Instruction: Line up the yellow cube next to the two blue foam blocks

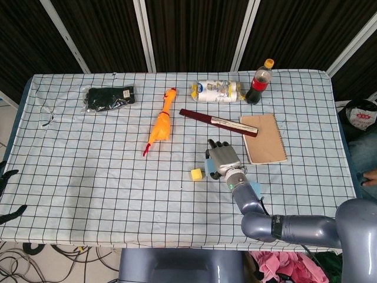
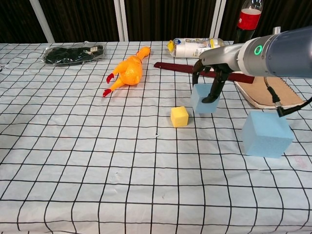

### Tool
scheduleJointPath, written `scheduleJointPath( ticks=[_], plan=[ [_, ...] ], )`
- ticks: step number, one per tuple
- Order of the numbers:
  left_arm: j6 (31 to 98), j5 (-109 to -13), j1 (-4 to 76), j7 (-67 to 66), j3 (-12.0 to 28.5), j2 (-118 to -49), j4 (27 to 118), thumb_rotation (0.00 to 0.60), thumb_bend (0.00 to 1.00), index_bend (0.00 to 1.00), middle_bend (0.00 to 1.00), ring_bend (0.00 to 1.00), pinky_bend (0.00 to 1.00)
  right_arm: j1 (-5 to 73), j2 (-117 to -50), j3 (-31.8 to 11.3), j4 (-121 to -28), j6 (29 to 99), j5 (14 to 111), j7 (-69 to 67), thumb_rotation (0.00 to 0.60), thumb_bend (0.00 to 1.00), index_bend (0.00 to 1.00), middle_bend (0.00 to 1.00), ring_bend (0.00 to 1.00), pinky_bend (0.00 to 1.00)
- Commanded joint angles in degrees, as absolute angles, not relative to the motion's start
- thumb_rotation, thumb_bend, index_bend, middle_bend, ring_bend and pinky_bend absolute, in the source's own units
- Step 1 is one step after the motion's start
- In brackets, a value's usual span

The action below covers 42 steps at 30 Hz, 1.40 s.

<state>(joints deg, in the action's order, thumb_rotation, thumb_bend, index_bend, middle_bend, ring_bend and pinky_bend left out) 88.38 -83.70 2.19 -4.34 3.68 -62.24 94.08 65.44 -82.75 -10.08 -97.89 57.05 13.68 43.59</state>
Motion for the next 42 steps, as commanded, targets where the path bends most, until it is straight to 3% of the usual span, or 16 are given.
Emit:
scheduleJointPath(
  ticks=[1,6,11,23,42],
  plan=[
    [88.4,-83.5,2.2,-4.6,3.8,-62.3,94.0,0.6,0.03,0.22,0.06,0.0,0.0,64.9,-80.2,-8.6,-104.1,62.3,11.6,45.8,0.6,0.36,0.55,0.0,0.08,0.1],
    [88.4,-83.8,2.2,-4.3,3.6,-62.3,94.0,0.6,0.03,0.22,0.06,0.0,0.0,65.0,-79.2,-9.0,-108.6,65.2,7.0,46.7,0.6,0.35,0.55,0.0,0.08,0.1],
    [88.4,-83.7,2.2,-4.4,3.7,-62.3,93.8,0.6,0.03,0.22,0.06,0.0,0.0,63.8,-80.7,-7.8,-111.0,70.9,9.0,46.7,0.6,0.35,0.55,0.0,0.08,0.1],
    [88.4,-83.4,2.2,-4.8,3.8,-62.4,93.8,0.6,0.03,0.23,0.06,0.0,0.0,59.9,-85.1,-6.6,-110.5,75.7,13.4,43.5,0.6,0.35,0.56,0.0,0.08,0.1],
    [88.5,-83.1,2.2,-5.2,4.0,-62.6,93.7,0.6,0.03,0.23,0.06,0.0,0.0,55.9,-87.9,-6.4,-107.7,76.1,15.9,42.6,0.6,0.35,0.58,0.0,0.08,0.1]
  ],
)
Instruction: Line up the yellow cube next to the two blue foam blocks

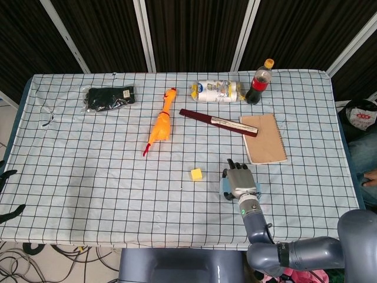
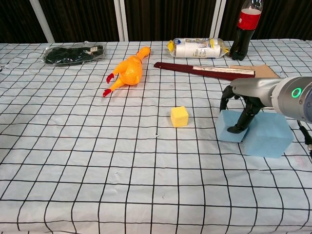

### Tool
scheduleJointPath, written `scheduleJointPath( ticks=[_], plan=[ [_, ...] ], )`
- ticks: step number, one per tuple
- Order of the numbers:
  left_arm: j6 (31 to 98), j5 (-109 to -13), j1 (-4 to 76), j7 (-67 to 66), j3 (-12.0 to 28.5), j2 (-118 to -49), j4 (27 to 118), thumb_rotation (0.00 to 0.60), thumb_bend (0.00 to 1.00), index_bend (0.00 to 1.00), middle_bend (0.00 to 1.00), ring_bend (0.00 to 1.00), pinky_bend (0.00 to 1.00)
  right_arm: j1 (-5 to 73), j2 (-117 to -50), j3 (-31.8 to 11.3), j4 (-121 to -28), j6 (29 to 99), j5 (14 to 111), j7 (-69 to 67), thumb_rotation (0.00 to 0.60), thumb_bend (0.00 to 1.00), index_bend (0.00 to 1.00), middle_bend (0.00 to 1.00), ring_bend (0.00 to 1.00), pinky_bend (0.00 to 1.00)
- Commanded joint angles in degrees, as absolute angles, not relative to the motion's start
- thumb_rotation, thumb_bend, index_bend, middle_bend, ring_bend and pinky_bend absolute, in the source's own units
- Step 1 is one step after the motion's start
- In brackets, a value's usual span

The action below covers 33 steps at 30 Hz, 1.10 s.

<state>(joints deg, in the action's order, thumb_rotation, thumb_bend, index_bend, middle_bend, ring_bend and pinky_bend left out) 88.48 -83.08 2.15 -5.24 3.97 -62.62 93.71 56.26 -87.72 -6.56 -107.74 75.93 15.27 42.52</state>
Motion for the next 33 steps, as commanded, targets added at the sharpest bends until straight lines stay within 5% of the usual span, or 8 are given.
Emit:
scheduleJointPath(
  ticks=[1,33],
  plan=[
    [88.4,-83.1,2.2,-5.2,3.9,-62.6,93.8,0.6,0.03,0.23,0.06,0.0,0.0,55.8,-88.0,-6.3,-107.6,76.1,16.3,42.7,0.6,0.35,0.58,0.0,0.08,0.1],
    [88.4,-82.8,2.1,-5.6,4.0,-62.6,93.8,0.6,0.03,0.23,0.06,0.0,0.0,52.1,-90.2,-6.6,-107.3,77.6,19.8,46.0,0.6,0.35,0.58,0.0,0.08,0.1]
  ],
)
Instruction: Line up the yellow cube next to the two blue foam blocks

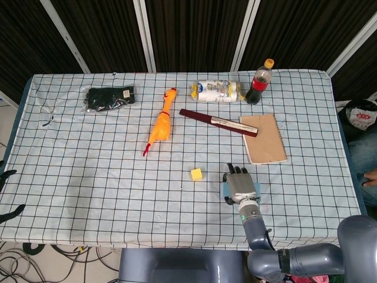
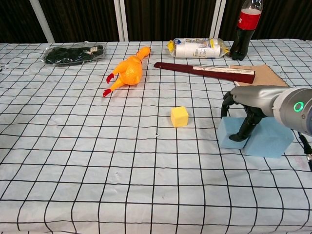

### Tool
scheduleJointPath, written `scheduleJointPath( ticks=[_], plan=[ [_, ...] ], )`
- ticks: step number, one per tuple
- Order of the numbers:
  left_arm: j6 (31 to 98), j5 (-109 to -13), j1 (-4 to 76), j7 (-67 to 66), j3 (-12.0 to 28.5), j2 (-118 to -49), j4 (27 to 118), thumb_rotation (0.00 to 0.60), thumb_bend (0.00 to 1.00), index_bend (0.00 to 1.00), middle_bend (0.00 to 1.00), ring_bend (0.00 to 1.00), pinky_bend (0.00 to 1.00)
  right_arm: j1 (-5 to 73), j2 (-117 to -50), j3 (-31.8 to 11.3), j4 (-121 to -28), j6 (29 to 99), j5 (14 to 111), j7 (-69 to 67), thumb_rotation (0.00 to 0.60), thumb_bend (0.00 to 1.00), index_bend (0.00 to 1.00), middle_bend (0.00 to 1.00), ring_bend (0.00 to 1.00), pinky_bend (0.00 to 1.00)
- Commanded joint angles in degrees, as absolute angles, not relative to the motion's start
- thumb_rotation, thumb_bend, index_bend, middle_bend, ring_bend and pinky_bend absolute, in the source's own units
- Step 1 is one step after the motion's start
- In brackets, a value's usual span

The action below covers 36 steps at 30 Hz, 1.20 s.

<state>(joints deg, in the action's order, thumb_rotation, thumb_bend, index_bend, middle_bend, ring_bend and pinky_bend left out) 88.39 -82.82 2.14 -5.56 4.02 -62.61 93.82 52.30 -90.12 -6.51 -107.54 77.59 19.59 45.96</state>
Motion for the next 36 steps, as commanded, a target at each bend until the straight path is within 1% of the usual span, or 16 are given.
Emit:
scheduleJointPath(
  ticks=[1,24,26,32,36],
  plan=[
    [88.4,-82.8,2.1,-5.6,4.0,-62.6,93.8,0.6,0.03,0.23,0.06,0.0,0.0,52.0,-90.3,-6.7,-107.1,77.7,19.8,46.0,0.6,0.35,0.58,0.0,0.08,0.1],
    [88.4,-82.7,2.1,-5.8,4.1,-62.7,93.8,0.6,0.03,0.23,0.06,0.0,0.0,50.7,-91.1,-8.1,-106.7,77.8,18.7,48.6,0.6,0.35,0.58,0.0,0.08,0.1],
    [88.4,-82.6,2.1,-5.8,4.1,-62.7,93.8,0.6,0.03,0.23,0.06,0.0,0.0,50.7,-91.1,-8.1,-106.8,77.6,18.4,49.1,0.6,0.35,0.54,0.0,0.08,0.1],
    [88.4,-82.6,2.1,-5.8,4.1,-62.7,93.8,0.6,0.03,0.23,0.06,0.0,0.0,50.9,-91.0,-8.4,-107.3,77.3,17.6,50.5,0.6,0.35,0.32,0.0,0.07,0.1],
    [88.4,-82.6,2.1,-5.8,4.1,-62.7,93.8,0.6,0.03,0.23,0.06,0.0,0.0,50.9,-91.0,-8.8,-107.6,77.4,17.3,50.8,0.6,0.35,0.27,0.0,0.07,0.1]
  ],
)
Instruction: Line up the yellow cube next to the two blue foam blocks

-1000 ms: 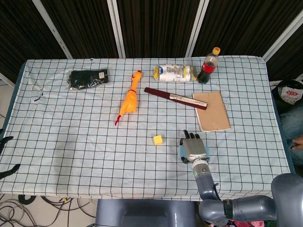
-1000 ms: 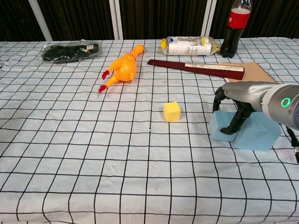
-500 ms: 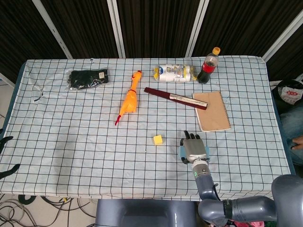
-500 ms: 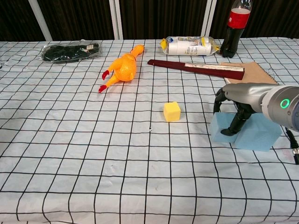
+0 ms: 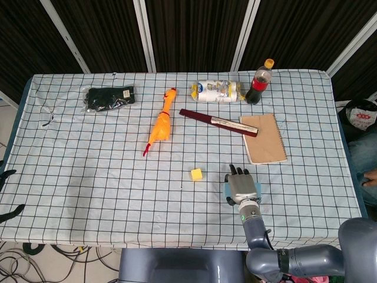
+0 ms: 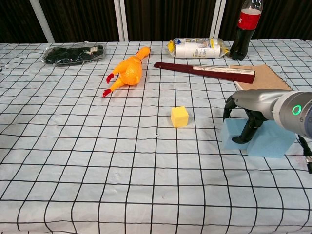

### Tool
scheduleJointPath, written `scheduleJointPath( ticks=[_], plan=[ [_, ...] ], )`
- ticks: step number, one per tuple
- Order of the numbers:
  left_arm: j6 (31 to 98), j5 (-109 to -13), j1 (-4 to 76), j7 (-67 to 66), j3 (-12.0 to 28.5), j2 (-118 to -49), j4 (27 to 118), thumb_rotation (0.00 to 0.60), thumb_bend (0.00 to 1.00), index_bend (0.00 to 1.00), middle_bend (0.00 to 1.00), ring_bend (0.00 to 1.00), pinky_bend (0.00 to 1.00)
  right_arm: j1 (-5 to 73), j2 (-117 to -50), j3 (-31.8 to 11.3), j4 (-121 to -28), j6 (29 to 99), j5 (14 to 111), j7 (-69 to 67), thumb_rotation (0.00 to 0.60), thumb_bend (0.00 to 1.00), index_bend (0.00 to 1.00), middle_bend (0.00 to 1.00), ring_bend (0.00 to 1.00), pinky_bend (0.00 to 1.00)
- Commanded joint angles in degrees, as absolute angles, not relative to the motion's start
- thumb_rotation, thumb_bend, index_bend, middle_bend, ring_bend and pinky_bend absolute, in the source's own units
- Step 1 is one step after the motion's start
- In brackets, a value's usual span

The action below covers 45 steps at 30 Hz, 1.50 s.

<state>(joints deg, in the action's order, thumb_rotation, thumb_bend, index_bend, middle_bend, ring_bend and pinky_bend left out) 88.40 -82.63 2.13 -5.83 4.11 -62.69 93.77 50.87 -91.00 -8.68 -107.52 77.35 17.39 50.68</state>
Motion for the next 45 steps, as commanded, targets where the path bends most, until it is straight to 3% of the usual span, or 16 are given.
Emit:
scheduleJointPath(
  ticks=[1,5,16,23,45],
  plan=[
    [88.4,-82.6,2.1,-5.8,4.1,-62.7,93.8,0.6,0.03,0.23,0.06,0.0,0.0,50.9,-91.0,-8.9,-107.7,77.3,17.3,50.8,0.6,0.35,0.26,0.0,0.07,0.1],
    [88.4,-82.6,2.1,-5.8,4.1,-62.7,93.8,0.6,0.03,0.23,0.06,0.0,0.0,50.9,-91.0,-9.0,-107.9,77.2,16.9,51.5,0.6,0.34,0.21,0.0,0.06,0.1],
    [88.4,-82.6,2.1,-5.8,4.1,-62.7,93.8,0.6,0.03,0.23,0.06,0.0,0.0,51.0,-90.0,-9.7,-109.6,77.1,16.2,52.4,0.6,0.34,0.19,0.0,0.06,0.1],
    [88.3,-82.7,2.1,-5.7,4.0,-62.6,93.9,0.6,0.03,0.23,0.06,0.0,0.0,51.1,-89.6,-10.1,-110.3,77.7,15.6,53.0,0.6,0.33,0.25,0.0,0.06,0.1],
    [88.2,-83.0,2.1,-5.3,3.8,-62.2,94.2,0.6,0.03,0.23,0.06,0.0,0.0,51.9,-88.7,-10.5,-111.8,78.2,12.3,55.6,0.6,0.33,0.3,0.0,0.05,0.1]
  ],
)
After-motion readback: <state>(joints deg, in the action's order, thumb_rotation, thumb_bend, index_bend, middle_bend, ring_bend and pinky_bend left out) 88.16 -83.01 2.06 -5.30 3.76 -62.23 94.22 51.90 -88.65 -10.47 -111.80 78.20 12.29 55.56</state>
